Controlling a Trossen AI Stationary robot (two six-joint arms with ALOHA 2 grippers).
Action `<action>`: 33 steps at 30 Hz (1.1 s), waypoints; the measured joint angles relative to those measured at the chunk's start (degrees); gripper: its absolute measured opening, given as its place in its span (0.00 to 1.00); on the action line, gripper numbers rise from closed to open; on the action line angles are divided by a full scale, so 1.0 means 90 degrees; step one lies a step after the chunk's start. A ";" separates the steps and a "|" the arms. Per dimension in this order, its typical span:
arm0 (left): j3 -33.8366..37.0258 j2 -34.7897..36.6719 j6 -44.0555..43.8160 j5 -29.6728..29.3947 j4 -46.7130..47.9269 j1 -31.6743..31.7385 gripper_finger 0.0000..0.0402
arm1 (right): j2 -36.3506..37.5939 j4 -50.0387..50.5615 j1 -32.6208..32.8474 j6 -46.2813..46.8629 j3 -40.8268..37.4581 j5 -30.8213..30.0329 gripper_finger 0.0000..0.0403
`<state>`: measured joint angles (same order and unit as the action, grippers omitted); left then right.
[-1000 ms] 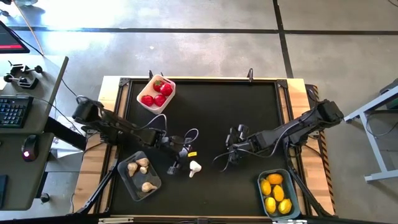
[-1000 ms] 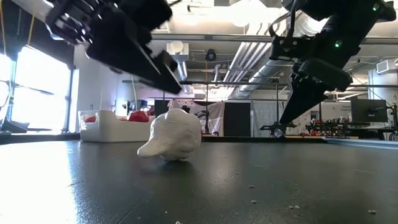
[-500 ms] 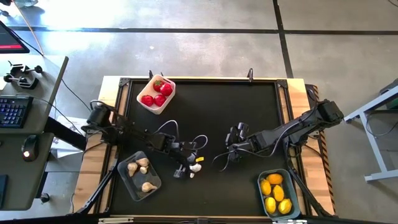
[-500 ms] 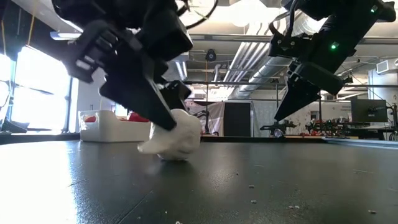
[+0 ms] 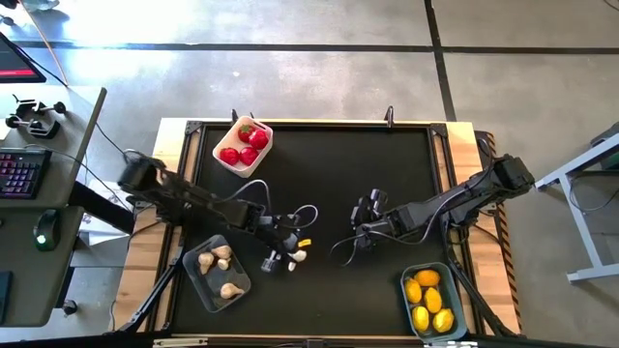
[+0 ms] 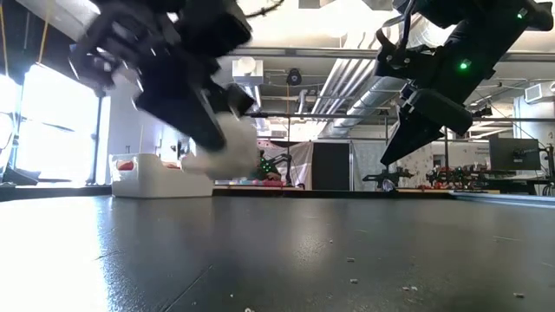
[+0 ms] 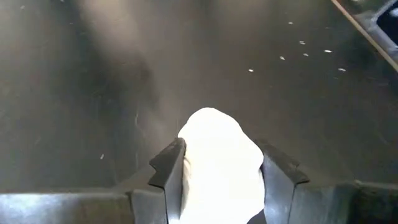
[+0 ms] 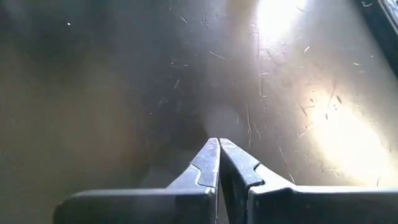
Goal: Sort produce into baskets
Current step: Put the white garlic into the transparent bin
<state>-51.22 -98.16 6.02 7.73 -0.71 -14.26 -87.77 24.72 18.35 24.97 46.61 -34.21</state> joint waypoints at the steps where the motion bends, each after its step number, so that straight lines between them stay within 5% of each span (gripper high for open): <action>1: 0.0000 0.0180 0.0010 0.0003 0.0202 -0.0002 0.32 | 0.0000 -0.0002 0.0000 0.0000 0.0000 -0.0017 0.00; 9: 0.0000 0.1978 -0.0961 0.0013 0.2417 -0.0237 0.32 | 0.0000 -0.0703 -0.0187 -0.0492 0.0000 -0.0136 0.00; 19: 0.0003 0.3260 -0.3521 -0.0604 0.4900 -0.1683 0.32 | 0.0000 -0.1437 -0.0833 -0.1395 0.0000 0.0298 0.00; 26: 0.0677 0.3735 -0.5032 -0.0758 0.4963 -0.2547 0.32 | 0.0000 -0.1437 -0.1149 -0.1566 0.0000 0.0325 0.00; 33: 0.1286 0.3827 -0.5439 -0.0726 0.4905 -0.3044 0.32 | 0.0000 -0.1436 -0.1346 -0.1664 0.0002 0.0343 0.00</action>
<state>-39.65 -63.72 -42.93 1.20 43.43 -41.65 -87.77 11.79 6.23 10.00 46.63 -31.13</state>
